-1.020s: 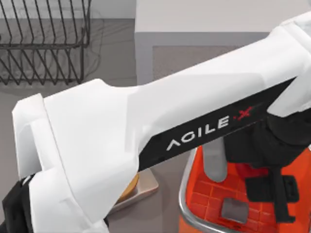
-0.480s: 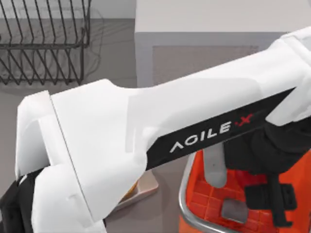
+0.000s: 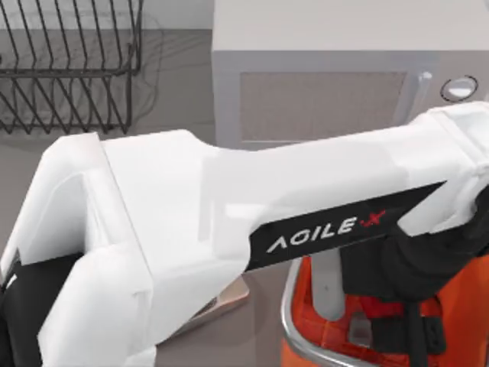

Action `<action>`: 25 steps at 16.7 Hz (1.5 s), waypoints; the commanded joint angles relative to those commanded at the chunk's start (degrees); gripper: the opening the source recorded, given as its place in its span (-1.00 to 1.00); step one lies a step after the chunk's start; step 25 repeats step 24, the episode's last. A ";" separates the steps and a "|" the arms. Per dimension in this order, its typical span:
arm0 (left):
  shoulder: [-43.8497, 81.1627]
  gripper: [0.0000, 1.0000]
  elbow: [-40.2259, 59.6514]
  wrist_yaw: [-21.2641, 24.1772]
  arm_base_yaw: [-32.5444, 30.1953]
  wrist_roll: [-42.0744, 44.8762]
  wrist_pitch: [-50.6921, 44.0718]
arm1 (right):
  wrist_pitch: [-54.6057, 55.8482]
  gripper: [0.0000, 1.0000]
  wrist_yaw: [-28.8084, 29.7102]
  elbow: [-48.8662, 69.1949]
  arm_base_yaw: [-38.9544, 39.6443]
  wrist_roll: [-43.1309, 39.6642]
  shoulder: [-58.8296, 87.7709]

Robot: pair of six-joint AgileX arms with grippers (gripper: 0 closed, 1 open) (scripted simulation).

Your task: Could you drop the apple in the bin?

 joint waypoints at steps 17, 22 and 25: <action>-0.12 0.81 -0.52 -0.08 0.00 0.04 0.52 | 0.00 1.00 0.00 0.00 0.00 0.00 0.00; -0.12 1.00 -0.52 -0.08 0.00 0.04 0.52 | 0.00 1.00 0.00 0.00 0.00 0.00 0.00; -0.12 1.00 -0.52 -0.08 0.00 0.04 0.52 | 0.00 1.00 0.00 0.00 0.00 0.00 0.00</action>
